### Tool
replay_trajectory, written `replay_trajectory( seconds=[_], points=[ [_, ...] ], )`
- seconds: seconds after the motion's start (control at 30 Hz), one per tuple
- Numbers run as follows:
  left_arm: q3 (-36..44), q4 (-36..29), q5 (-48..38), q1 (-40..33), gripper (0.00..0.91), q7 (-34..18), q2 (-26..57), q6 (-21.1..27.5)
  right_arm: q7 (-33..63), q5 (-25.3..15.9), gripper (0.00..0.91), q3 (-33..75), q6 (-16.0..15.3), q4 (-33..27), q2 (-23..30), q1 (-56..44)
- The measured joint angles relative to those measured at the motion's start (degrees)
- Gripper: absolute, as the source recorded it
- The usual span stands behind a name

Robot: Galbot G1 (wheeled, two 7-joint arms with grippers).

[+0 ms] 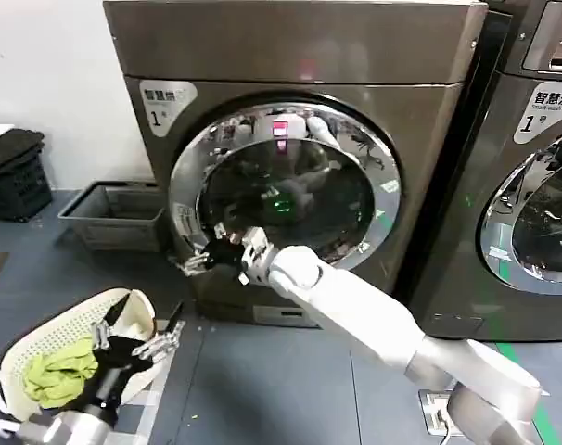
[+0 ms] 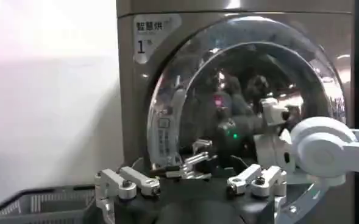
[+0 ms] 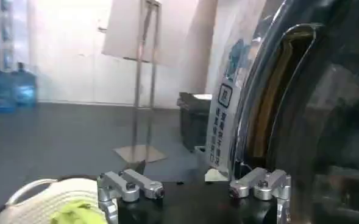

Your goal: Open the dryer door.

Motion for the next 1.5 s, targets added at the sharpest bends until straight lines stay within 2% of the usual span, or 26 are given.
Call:
replay_trajectory(
  seconds=[0.57, 0.87, 1.07, 1.5],
  points=[
    [-7.79, 0.45, -4.5, 3.19, 0.907, 0.06, -0.46, -0.89, -4.44, 2.57, 0.907, -2.12, 0.75, 5.47, -3.45, 0.87],
    [-16.15, 2.1, -13.9, 0.49, 0.907, -0.46, 1.51, 5.03, -6.36, 2.73, 0.907, -3.03, 1.58, 9.59, -6.32, 0.4],
    [-19.75, 4.51, -15.09, -2.44, 0.907, -0.45, 3.26, 4.55, -7.83, 2.82, 0.907, -3.78, 2.32, 12.71, -8.74, -0.14],
    [-19.66, 10.16, -18.32, -8.06, 0.907, 0.13, 8.18, 5.14, -10.47, 3.03, 0.907, -4.53, 4.24, 19.17, -14.41, -1.72]
  ],
)
